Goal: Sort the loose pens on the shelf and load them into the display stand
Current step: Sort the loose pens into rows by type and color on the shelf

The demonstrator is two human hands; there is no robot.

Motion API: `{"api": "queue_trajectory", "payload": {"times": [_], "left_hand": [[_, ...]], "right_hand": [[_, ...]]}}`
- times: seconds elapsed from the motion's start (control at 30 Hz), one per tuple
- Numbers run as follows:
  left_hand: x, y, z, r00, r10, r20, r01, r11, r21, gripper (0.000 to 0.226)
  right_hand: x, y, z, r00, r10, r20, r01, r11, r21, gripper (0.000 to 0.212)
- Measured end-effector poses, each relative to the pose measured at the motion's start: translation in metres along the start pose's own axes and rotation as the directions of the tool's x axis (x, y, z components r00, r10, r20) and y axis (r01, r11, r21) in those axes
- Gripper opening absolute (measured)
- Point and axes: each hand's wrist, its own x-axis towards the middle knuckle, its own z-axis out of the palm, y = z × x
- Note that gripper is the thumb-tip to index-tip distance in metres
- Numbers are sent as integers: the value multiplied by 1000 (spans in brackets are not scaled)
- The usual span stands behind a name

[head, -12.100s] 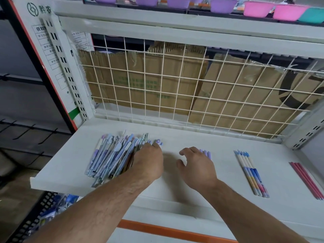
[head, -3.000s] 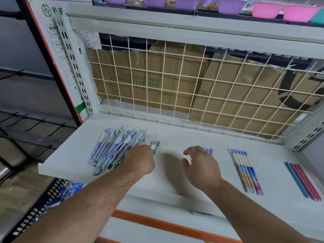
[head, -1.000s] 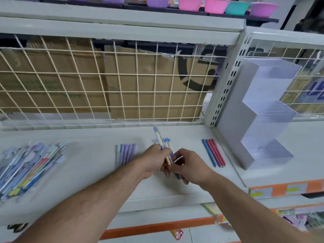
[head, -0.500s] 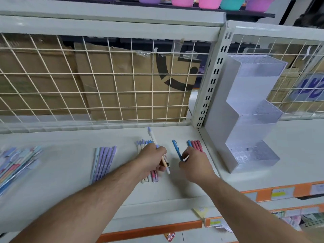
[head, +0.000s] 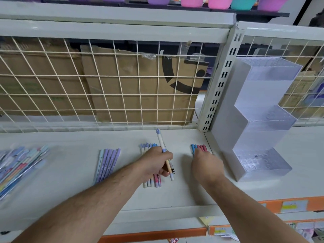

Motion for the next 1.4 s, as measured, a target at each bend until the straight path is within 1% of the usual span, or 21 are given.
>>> {"api": "queue_trajectory", "payload": {"times": [0.07,0.13,0.17,0.2,0.23,0.3,0.37,0.4,0.43,0.5,0.57,0.67,0.77,0.87,1.0,1.07,1.13,1.2,1.3,1.4], "left_hand": [[-2,0,-2,1000,4,13,-4,1000,-11,12],[-3,0,-5,1000,5,20,-4,1000,-24,12],[-4,0,-6,1000,4,27,-3,1000,-31,12],[-5,0,-7,999,2,34,-1,999,-37,11],[-7,0,-9,999,1,42,1,999,-42,11],[-9,-2,-13,998,7,57,-5,999,-43,11],[-12,-6,-19,997,21,68,-19,999,-35,12],[-13,-7,-23,997,28,74,-25,999,-32,13],[-14,-9,-27,996,34,79,-32,999,-28,14],[-19,-12,-37,996,45,81,-45,999,-9,20],[-26,-16,-48,996,47,76,-49,998,24,23],[-35,-23,-66,997,58,51,-64,992,110,19],[-43,-30,-81,997,80,23,-83,977,196,11],[-49,-37,-95,997,76,4,-74,963,260,13],[-55,-46,-111,995,81,60,-96,936,338,12],[-59,-49,-117,992,90,86,-115,926,359,7],[-64,-49,-124,990,85,110,-119,927,356,6],[-67,-50,-133,990,69,125,-109,929,353,10],[-67,-51,-142,982,87,169,-134,946,294,9],[-65,-49,-148,976,81,205,-114,981,155,15]], "right_hand": [[-1,0,-1,1000,2,-16,-2,1000,-7,30],[-4,-3,1,996,-16,-88,20,999,40,20],[-6,-7,2,991,-22,-131,38,992,121,13],[-7,-11,3,987,-21,-157,59,969,240,12],[-7,-17,3,988,-16,-152,73,922,381,16],[-8,-28,-3,998,1,-63,42,742,669,18],[-12,-40,-11,997,-6,76,-59,555,830,17],[-15,-45,-14,991,-15,129,-106,485,868,17],[-17,-51,-17,985,-25,168,-140,439,888,17],[-20,-62,-19,978,-30,205,-180,373,910,16],[-23,-74,-19,977,-19,212,-196,316,928,15],[-29,-95,-17,984,-14,176,-162,325,932,16],[-38,-120,-14,985,-47,166,-138,367,920,25],[-46,-143,-12,983,-54,175,-138,409,902,30],[-52,-165,-8,980,-54,190,-148,439,886,25],[-53,-175,-4,981,-36,192,-150,487,860,18],[-52,-182,-1,981,-15,195,-156,542,826,12],[-51,-188,-1,979,-7,205,-167,555,815,10],[-51,-193,-3,975,4,224,-189,551,813,11],[-48,-194,-7,962,6,271,-238,496,835,13]]}}
